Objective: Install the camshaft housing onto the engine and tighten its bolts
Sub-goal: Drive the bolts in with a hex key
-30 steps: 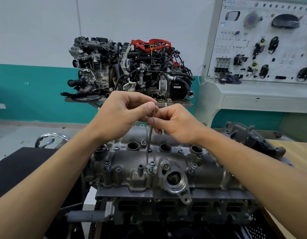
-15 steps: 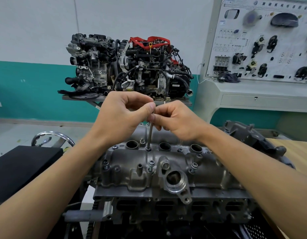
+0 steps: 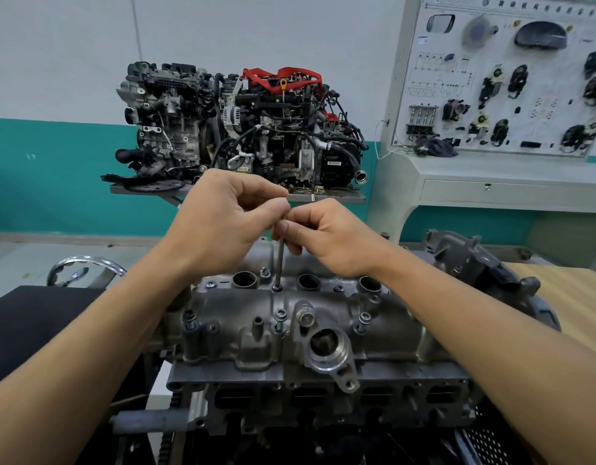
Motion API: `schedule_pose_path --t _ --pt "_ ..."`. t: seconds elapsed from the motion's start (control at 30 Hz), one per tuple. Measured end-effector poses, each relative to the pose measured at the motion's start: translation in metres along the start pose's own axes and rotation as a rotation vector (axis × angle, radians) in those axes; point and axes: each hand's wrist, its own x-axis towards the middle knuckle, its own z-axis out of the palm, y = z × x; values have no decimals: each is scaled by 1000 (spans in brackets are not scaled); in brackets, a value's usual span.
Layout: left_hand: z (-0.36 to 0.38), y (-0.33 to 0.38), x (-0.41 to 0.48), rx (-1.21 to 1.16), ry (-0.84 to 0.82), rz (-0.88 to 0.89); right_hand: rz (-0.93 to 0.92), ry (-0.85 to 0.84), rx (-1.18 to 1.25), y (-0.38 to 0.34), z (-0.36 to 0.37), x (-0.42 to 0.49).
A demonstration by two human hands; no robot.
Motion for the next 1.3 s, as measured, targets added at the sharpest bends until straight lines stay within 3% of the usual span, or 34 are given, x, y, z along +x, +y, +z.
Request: schedule_pose_path --t 0.33,0.53,0.7,0.93,1.3 --pt "-13 -5 -3 -90 -27 -27 5 26 -57 -9 11 4" --pt "6 15 2 164 5 71 -13 57 -67 -8 -1 -6" --pt "29 40 21 107 15 137 -54 164 -24 -11 -31 -25" --pt "64 35 25 66 -98 84 87 148 -186 9 -45 -51" --pt "64 31 17 30 -72 64 64 181 -156 9 -37 -54"
